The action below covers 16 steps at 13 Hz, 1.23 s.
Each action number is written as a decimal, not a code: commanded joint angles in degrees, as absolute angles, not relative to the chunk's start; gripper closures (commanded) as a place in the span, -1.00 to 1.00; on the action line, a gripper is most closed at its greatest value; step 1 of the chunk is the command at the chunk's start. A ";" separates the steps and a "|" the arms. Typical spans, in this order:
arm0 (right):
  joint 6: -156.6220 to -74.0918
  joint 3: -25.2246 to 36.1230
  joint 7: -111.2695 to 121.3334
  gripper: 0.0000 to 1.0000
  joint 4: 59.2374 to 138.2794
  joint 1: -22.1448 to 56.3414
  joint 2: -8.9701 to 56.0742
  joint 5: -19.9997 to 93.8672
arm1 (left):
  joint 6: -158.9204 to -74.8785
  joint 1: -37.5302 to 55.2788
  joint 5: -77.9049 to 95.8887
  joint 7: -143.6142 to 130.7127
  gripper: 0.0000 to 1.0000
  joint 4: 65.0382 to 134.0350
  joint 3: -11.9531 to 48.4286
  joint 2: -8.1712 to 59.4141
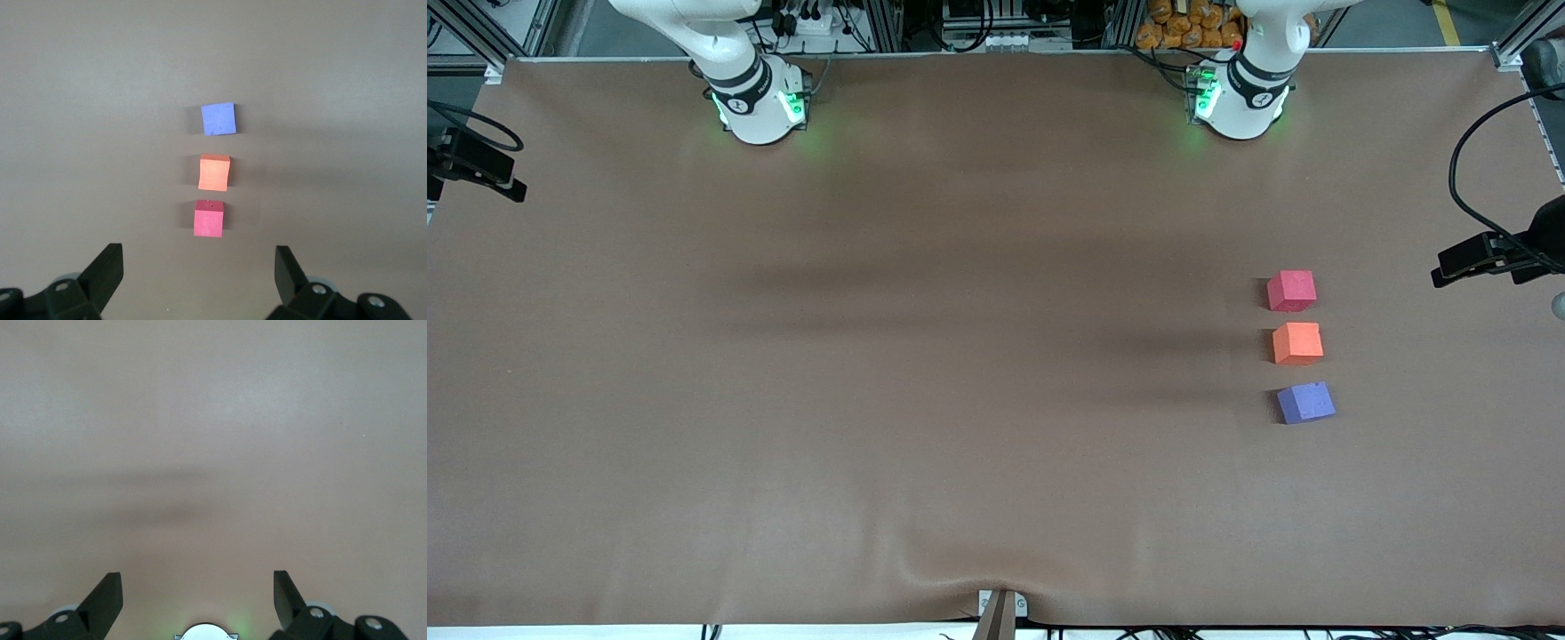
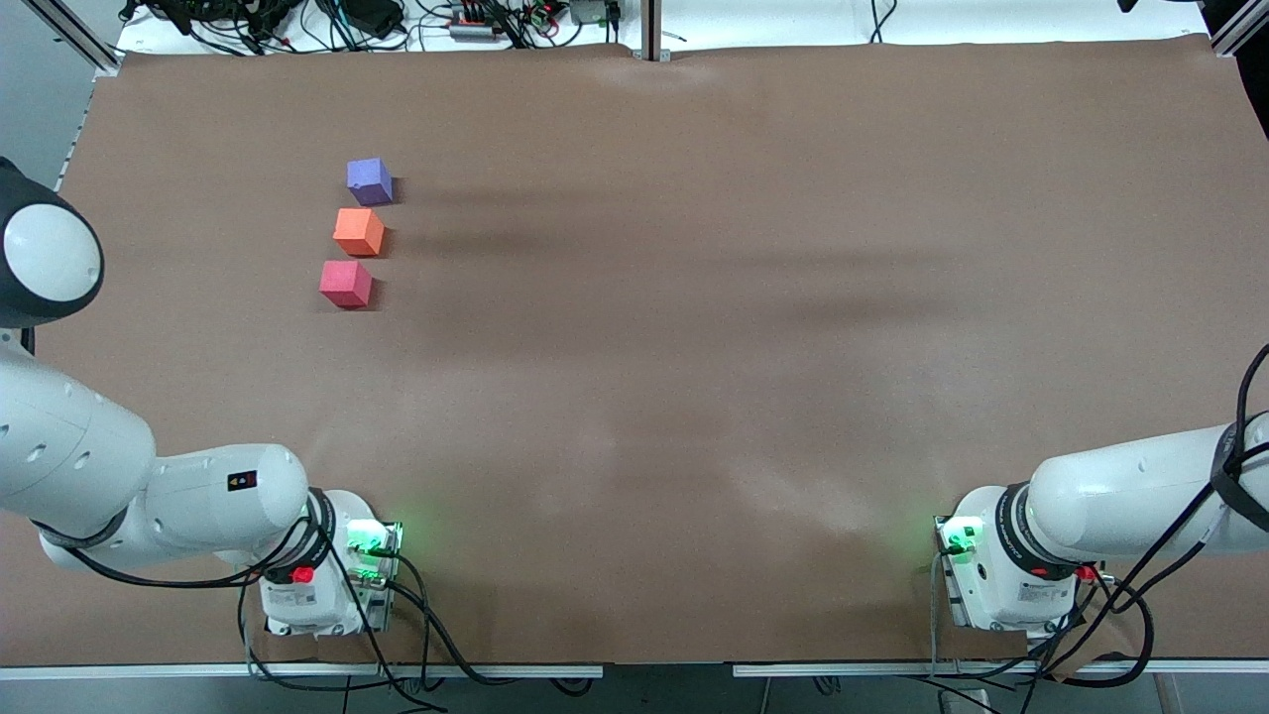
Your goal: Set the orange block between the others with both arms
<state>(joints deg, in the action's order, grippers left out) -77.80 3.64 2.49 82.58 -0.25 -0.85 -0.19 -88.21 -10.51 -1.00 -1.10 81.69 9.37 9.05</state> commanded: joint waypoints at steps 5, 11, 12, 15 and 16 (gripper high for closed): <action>-77.26 3.43 1.49 -1.00 81.91 -0.35 -0.53 -0.26 | -87.63 -10.64 -0.35 0.09 -1.00 82.53 9.49 8.17; -77.17 3.43 1.49 -1.00 81.91 -0.35 -0.53 -0.26 | -87.63 -10.28 -0.53 -0.09 -1.00 82.70 9.58 8.35; -77.17 3.43 1.49 -1.00 81.91 -0.35 -0.53 -0.26 | -87.54 -10.20 -0.70 -0.26 -1.00 82.79 9.67 8.35; -77.17 3.43 1.50 -1.00 81.91 -0.35 -0.53 -0.26 | -86.76 -10.28 -0.97 -0.18 -1.00 82.79 10.28 8.26; -77.17 3.43 1.49 -1.00 81.91 -0.35 -0.53 -0.26 | -86.31 -10.37 -0.97 0.00 -1.00 82.79 10.37 8.17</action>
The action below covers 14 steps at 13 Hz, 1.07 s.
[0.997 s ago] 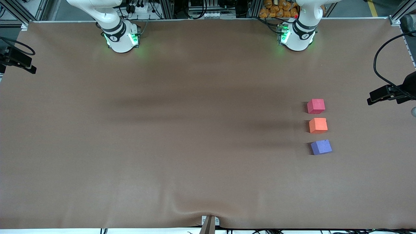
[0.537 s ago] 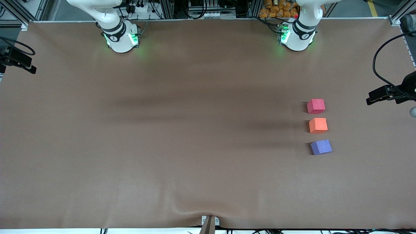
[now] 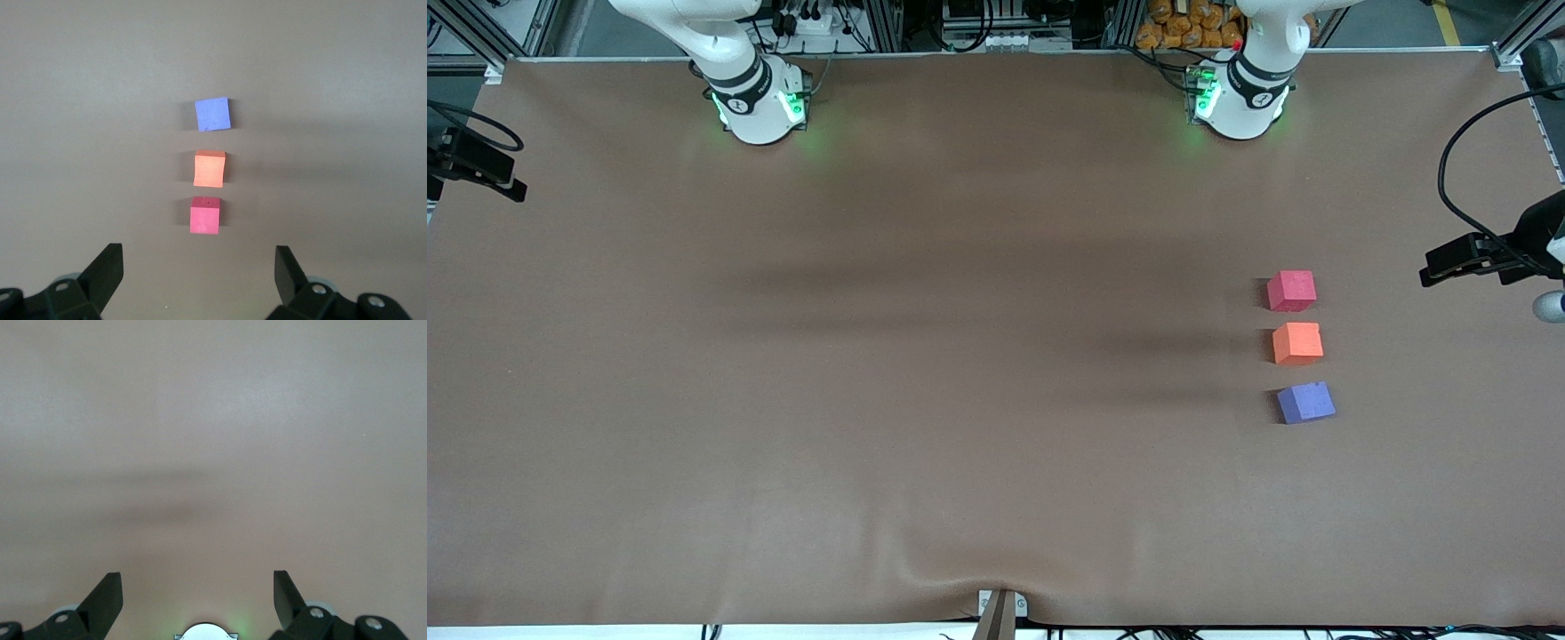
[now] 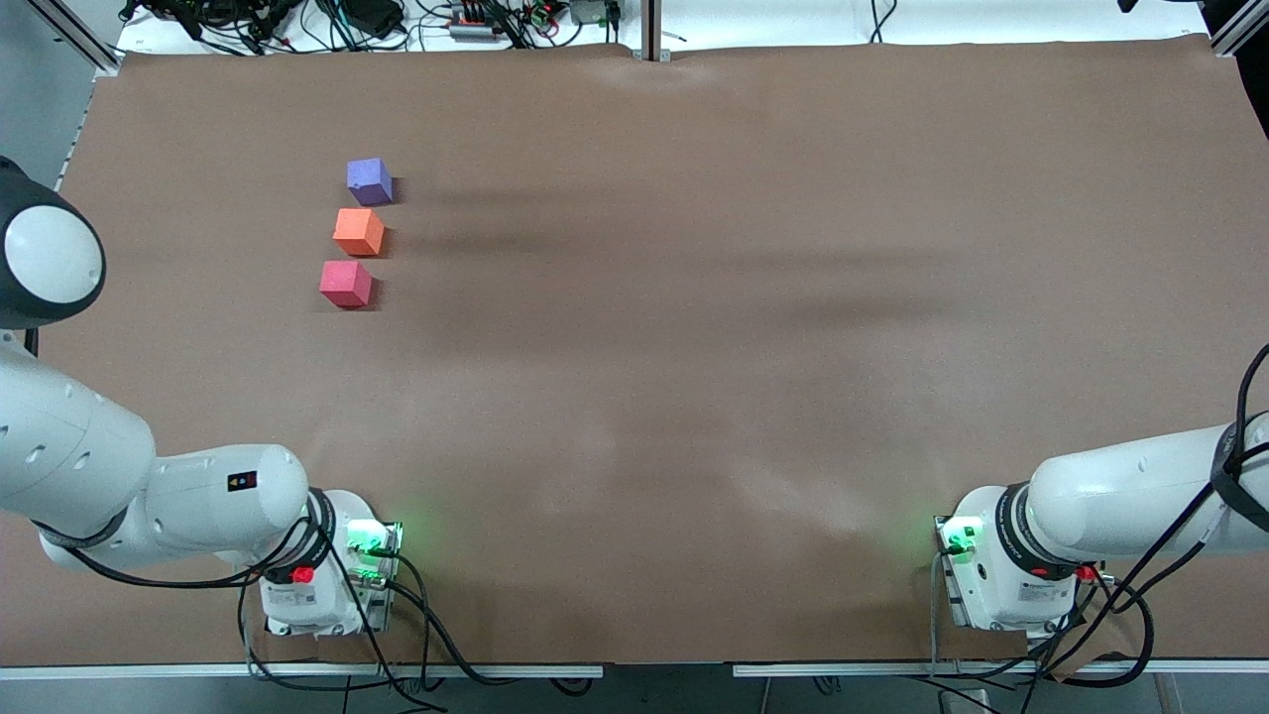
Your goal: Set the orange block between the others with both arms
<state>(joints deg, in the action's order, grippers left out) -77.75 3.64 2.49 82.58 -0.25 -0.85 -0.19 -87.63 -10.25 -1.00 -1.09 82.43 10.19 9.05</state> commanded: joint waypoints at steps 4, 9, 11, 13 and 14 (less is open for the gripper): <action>-77.17 3.43 1.49 -1.00 81.91 -0.35 -0.53 -0.26 | -85.69 -9.15 -0.18 1.76 -1.00 85.59 8.62 5.02; -77.26 3.43 1.49 -1.00 81.91 -0.26 -0.53 -0.18 | -88.59 -2.64 -0.18 1.67 -1.00 94.03 2.11 -2.10; -77.25 3.43 1.49 -1.00 81.91 -0.26 -0.53 -0.26 | -88.59 -2.81 -0.18 1.67 -1.00 94.83 2.11 -3.07; -77.26 3.43 1.50 -1.00 81.91 -0.26 -0.53 -0.26 | -88.42 -2.73 -0.18 1.23 -1.00 95.45 2.02 -4.12; -77.17 3.43 1.49 -1.00 81.91 -0.26 -0.53 -0.26 | -88.07 -2.64 -0.18 0.36 -1.00 95.45 2.02 -4.39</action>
<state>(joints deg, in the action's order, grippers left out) -77.74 3.63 2.49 82.58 -0.24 -0.85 -0.19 -87.27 -3.06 -1.00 0.54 93.28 2.59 -1.98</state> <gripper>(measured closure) 0.000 0.000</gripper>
